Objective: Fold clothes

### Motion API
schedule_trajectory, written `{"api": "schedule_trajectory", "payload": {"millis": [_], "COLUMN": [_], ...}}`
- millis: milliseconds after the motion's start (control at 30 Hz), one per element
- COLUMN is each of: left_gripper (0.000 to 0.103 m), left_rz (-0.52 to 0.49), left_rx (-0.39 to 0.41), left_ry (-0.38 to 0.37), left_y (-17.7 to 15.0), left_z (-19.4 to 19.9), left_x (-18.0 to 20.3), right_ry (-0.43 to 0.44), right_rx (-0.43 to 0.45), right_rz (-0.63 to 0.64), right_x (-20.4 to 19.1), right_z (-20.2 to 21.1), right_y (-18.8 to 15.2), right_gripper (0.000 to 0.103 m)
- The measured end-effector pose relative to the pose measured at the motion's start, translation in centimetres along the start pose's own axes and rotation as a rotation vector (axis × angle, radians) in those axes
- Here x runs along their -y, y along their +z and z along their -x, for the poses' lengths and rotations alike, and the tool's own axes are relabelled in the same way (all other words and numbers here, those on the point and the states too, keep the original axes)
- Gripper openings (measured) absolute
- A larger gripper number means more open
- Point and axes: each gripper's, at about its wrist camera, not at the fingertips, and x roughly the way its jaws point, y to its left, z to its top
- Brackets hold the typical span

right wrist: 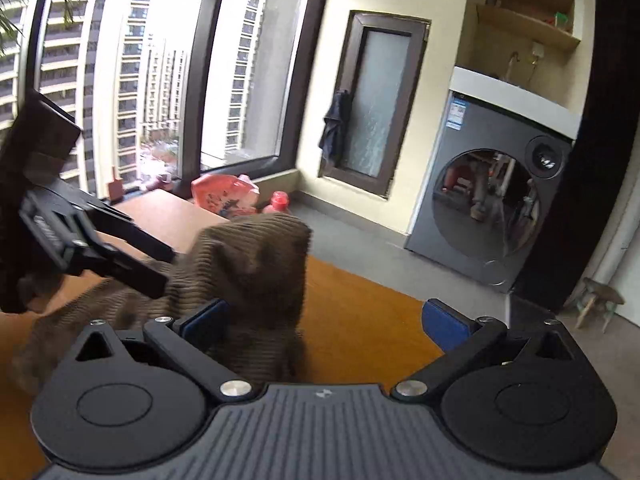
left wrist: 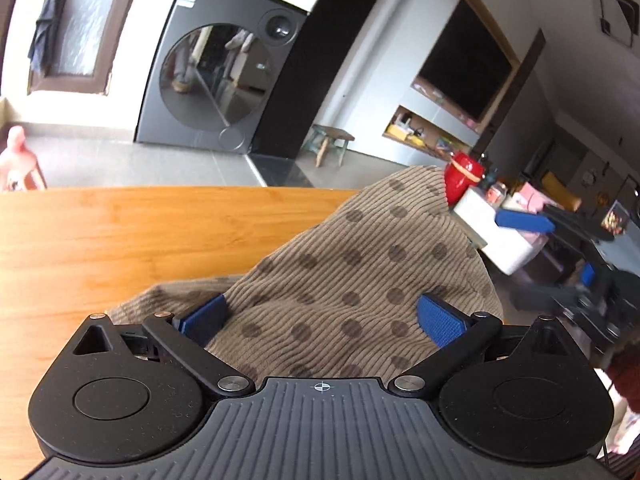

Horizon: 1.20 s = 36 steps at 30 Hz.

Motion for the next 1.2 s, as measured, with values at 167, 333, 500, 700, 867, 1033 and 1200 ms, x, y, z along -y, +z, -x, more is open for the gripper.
{"api": "schedule_trajectory", "payload": {"millis": [167,333,500,700,867,1033,1200], "left_gripper": [0.103,0.103,0.103,0.103,0.103,0.103,0.103], "left_rz": [0.007,-0.071,-0.109,-0.276,-0.061,0.149,0.204], "left_rx": [-0.027,-0.074,-0.169,-0.139,0.055,0.221,0.288], "left_ry": [-0.043,-0.036,-0.329,-0.464,-0.391,-0.121,0.115], "left_y": [-1.6,-3.5,-6.9,-7.5,-2.8,-1.5,-1.7], "left_z": [0.3,0.4,-0.6,0.6,2.8,4.4,4.9], "left_x": [-0.6,2.6,8.7,13.6,7.9,3.1,0.4], "right_ry": [0.219,0.097,-0.250,-0.180,-0.083,0.066,0.043], "right_rx": [-0.085,-0.082,-0.023,0.031,0.050,-0.160,-0.149], "right_rz": [-0.130,-0.022,0.185,0.057,-0.045,-0.010,0.036], "right_x": [-0.9,1.3,1.2,2.6,1.9,-1.3,-1.6], "right_z": [1.0,-1.8,-3.1,0.1,1.6,-3.3,-2.0], "right_y": [-1.9,-1.5,0.7,2.5,0.1,-3.1,-3.0], "right_gripper": [0.103,0.103,0.103,0.103,0.103,0.103,0.103]}}
